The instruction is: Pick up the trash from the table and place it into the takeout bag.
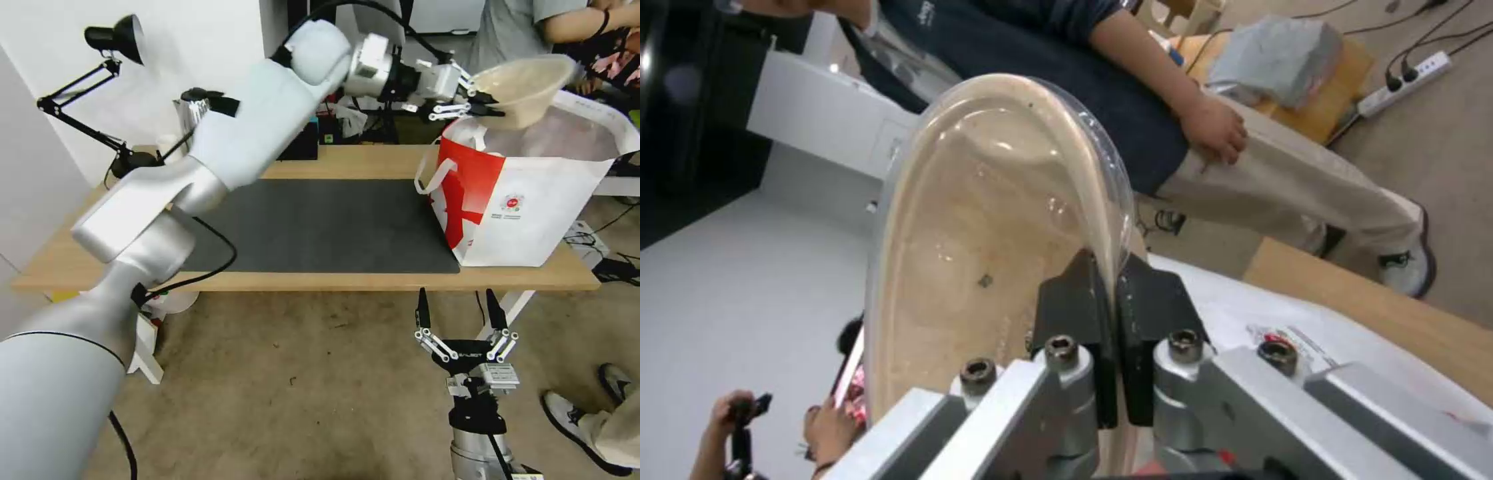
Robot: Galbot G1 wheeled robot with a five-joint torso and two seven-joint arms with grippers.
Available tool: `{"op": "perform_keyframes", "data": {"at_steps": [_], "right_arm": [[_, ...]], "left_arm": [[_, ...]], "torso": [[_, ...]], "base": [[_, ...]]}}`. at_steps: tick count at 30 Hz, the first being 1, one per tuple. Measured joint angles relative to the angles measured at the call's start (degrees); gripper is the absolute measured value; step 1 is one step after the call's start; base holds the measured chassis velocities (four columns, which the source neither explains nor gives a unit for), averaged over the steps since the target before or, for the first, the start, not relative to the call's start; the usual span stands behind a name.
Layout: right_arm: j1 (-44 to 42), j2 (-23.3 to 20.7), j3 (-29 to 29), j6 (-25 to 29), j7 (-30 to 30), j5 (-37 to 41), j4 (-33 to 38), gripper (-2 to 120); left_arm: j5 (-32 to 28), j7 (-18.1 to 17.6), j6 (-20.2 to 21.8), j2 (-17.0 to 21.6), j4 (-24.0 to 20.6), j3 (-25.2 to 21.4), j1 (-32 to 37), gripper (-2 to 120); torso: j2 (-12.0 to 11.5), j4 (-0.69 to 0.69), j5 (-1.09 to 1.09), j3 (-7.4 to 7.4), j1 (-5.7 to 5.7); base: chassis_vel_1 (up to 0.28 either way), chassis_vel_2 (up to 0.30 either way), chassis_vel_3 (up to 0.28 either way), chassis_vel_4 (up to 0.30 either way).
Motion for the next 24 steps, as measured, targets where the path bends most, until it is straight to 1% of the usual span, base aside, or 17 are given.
{"op": "perform_keyframes", "data": {"at_steps": [1, 2, 3, 13, 15, 16, 17, 19, 20, 21, 24], "right_arm": [[0.0, 0.0, 0.0, 0.0, 0.0, 0.0, 0.0, 100], [0.0, 0.0, 0.0, 0.0, 0.0, 0.0, 0.0, 100], [0.0, 0.0, 0.0, 0.0, 0.0, 0.0, 0.0, 100], [0.0, 0.0, 0.0, 0.0, 0.0, 0.0, 0.0, 100], [0.0, 0.0, 0.0, 0.0, 0.0, 0.0, 0.0, 100], [0.0, 0.0, 0.0, 0.0, 0.0, 0.0, 0.0, 100], [0.0, 0.0, 0.0, 0.0, 0.0, 0.0, 0.0, 100], [0.0, 0.0, 0.0, 0.0, 0.0, 0.0, 0.0, 100], [0.0, 0.0, 0.0, 0.0, 0.0, 0.0, 0.0, 100], [0.0, 0.0, 0.0, 0.0, 0.0, 0.0, 0.0, 100], [0.0, 0.0, 0.0, 0.0, 0.0, 0.0, 0.0, 100]], "left_arm": [[0.16, 0.02, -0.12, -0.45, 0.38, 0.0, 0.01, 0], [0.84, 0.05, -0.44, -1.75, 1.72, -0.02, -0.01, 0], [1.05, 0.05, -0.52, -2.02, 2.19, -0.01, -0.05, 0], [2.65, -0.14, -1.13, -2.06, 2.62, -0.11, 0.64, 0], [3.25, -1.0, -1.46, -2.02, 2.6, -0.09, 1.15, 1], [3.79, -1.47, -1.66, -2.01, 2.61, -0.09, 1.35, 5], [3.79, -1.47, -1.66, -2.01, 2.61, -0.09, 1.35, 5], [5.13, -1.69, -1.83, -1.98, 2.75, -0.43, 1.53, 14], [5.78, -1.7, -1.92, -1.97, 2.79, -0.67, 1.56, 21], [5.78, -1.7, -1.92, -1.97, 2.79, -0.67, 1.56, 21], [6.37, -1.74, -2.16, -1.93, 2.91, -1.12, 1.67, 35]], "torso": [[0.0, 0.0, 0.0, 0.0, 0.0], [0.0, 0.01, -0.01, 0.0, 0.0], [0.0, 0.0, -0.01, 0.0, 0.0], [0.0, 0.01, -0.02, 0.0, 0.0], [0.0, 0.01, -0.02, 0.0, 0.0], [0.0, 0.01, -0.02, 0.0, 0.0], [0.0, 0.01, -0.02, 0.0, 0.0], [0.0, 0.0, -0.02, 0.0, 0.0], [0.0, 0.01, -0.01, 0.0, 0.0], [0.0, 0.01, -0.01, 0.0, 0.0], [0.0, 0.01, -0.02, 0.0, 0.0]], "base": [[0.0, 0.0, 0.0, 0.0], [0.0, 0.0, 0.0, 0.0], [0.0, 0.0, 0.0, 0.0], [0.0, 0.0, 0.0, 0.0], [0.0, 0.0, 0.0, 0.0], [0.0, 0.0, 0.0, 0.0], [0.0, 0.0, 0.0, 0.0], [0.0, 0.0, 0.0, 0.0], [0.0, 0.0, 0.0, 0.0], [0.0, 0.0, 0.0, 0.0], [0.0, 0.0, 0.0, 0.0]]}}
